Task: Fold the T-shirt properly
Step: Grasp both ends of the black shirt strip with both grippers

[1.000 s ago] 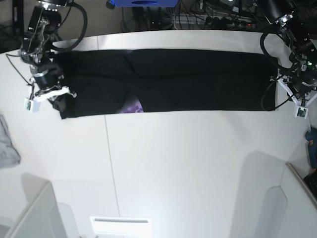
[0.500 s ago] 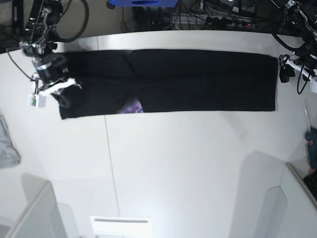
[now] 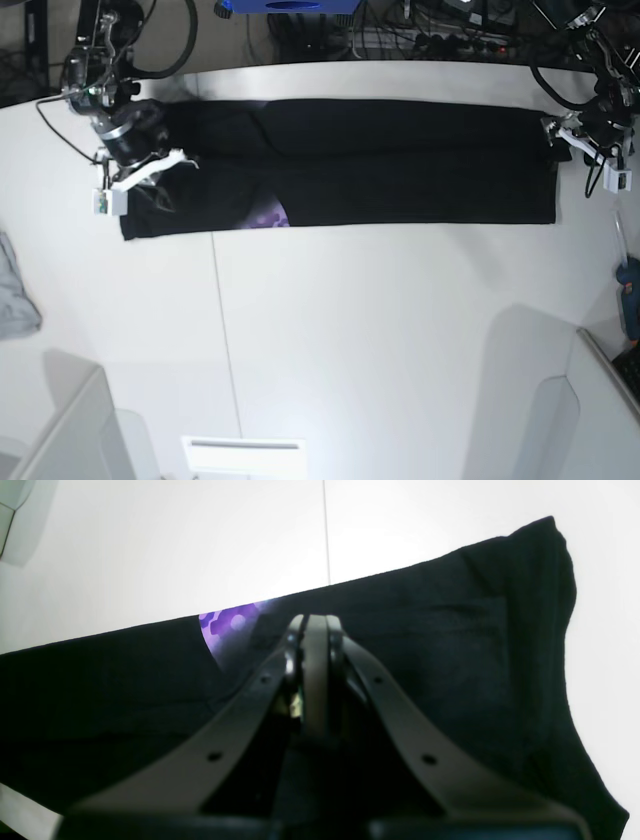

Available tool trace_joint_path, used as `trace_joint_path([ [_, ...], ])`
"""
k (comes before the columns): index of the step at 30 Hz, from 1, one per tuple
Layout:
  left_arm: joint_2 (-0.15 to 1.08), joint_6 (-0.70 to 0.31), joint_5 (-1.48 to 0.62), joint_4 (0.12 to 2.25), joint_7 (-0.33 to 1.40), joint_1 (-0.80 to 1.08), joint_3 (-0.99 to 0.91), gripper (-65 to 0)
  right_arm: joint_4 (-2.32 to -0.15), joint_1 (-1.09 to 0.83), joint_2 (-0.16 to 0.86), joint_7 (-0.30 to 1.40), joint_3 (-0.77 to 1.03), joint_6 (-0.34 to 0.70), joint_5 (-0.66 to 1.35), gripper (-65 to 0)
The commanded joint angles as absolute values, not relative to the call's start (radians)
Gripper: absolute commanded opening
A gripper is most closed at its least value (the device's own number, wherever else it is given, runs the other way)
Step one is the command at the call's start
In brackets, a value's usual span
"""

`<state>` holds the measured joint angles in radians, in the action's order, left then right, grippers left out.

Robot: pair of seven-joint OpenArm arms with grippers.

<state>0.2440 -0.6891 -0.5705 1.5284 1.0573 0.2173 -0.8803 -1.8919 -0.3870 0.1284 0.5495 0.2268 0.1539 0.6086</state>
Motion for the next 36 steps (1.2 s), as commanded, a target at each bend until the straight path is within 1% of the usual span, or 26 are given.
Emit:
trace_joint_path([
  [1, 0.260, -0.698, -0.581, 1.524, 1.049, 0.211, -0.886, -4.9, -1.911, -0.384, 0.136, 0.527, 0.229, 0.156, 0.618, -65.0],
  [5, 0.266, -0.698, -0.581, 1.472, 1.046, 0.191, -0.823, -4.9, -1.911, -0.384, 0.136, 0.527, 0.229, 0.156, 0.618, -65.0],
  [10, 0.265, -0.698, -0.581, 1.465, 0.995, 0.199, -0.763, -5.3, -1.911, -0.392, 0.136, 0.527, 0.229, 0.156, 0.618, -65.0],
  [11, 0.265, -0.698, -0.581, 1.455, 0.995, 0.200, -0.753, -7.2, -1.911, -0.395, 0.136, 0.526, 0.229, 0.156, 0.618, -65.0],
  [13, 0.265, -0.698, -0.581, 1.426, 0.995, 0.199, -0.746, -17.1, -1.911, -0.397, 0.136, 0.526, 0.229, 0.156, 0.618, -65.0],
  [14, 0.265, -0.698, -0.581, 1.412, 0.993, 0.197, -0.746, -23.7, -1.911, -0.398, 0.136, 0.526, 0.229, 0.156, 0.618, -65.0],
  [16, 0.266, -0.698, -0.581, 1.382, 0.993, 0.193, -0.750, -38.8, -1.911, -0.398, 0.136, 0.526, 0.231, 0.156, 0.618, -65.0],
  [17, 0.266, -0.698, -0.581, 1.372, 0.993, 0.191, -0.750, -44.9, -1.911, -0.398, 0.136, 0.526, 0.231, 0.156, 0.618, -65.0],
  [20, 0.266, -0.698, -0.581, 1.363, 0.993, 0.191, -0.746, -61.7, -1.911, -0.398, 0.136, 0.526, 0.231, 0.156, 0.618, -65.0],
  [21, 0.266, -0.698, -0.581, 1.363, 0.993, 0.189, -0.746, -65.0, -1.911, -0.398, 0.136, 0.526, 0.231, 0.156, 0.618, -65.0],
  [26, 0.266, -0.698, -0.581, 1.414, 0.992, 0.191, -0.753, -65.0, -1.911, -0.397, 0.136, 0.526, 0.231, 0.156, 0.618, -65.0],
  [33, 0.255, -0.698, -0.584, 1.699, 0.992, 0.245, -0.745, -65.0, -1.910, -0.394, 0.136, 0.526, 0.231, 0.156, 0.618, -65.0],
  [36, 0.234, -0.698, -0.582, 1.788, 0.997, 0.269, -0.745, -65.0, -1.910, -0.394, 0.136, 0.526, 0.231, 0.156, 0.618, -65.0],
])
